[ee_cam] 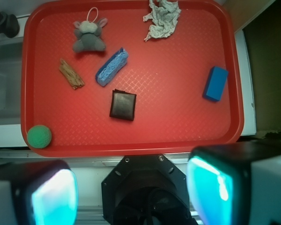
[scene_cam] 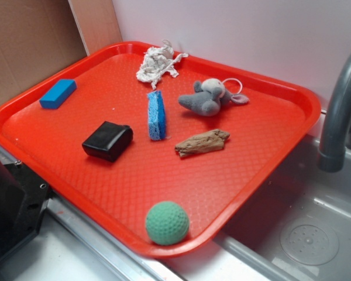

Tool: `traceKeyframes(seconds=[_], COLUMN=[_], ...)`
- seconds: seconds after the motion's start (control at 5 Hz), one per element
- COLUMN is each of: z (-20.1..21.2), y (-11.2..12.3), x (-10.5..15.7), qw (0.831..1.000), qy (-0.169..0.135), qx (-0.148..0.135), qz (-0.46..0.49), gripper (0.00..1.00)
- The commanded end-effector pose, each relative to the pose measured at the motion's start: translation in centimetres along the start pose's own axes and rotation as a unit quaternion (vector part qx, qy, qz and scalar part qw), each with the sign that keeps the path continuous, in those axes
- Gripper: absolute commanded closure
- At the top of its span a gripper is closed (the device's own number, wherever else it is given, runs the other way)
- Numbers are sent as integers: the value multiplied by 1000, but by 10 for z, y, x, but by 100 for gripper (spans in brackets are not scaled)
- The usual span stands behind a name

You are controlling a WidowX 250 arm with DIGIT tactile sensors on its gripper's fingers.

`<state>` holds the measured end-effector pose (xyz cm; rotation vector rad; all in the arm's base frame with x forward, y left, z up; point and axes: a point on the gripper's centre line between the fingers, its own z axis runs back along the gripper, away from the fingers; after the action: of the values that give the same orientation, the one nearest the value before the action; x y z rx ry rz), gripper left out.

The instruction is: Grab the blue block.

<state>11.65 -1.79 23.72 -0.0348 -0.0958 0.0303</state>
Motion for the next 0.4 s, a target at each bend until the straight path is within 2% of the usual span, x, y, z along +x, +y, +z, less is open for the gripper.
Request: traceKeyframes(seconds=[0.0,0.2], z=[0,-36], y=[0,35], x=[0,19], qw=[1000,993], qy=[0,2], qx=[0,14], qz=[0,118], gripper=[0,0])
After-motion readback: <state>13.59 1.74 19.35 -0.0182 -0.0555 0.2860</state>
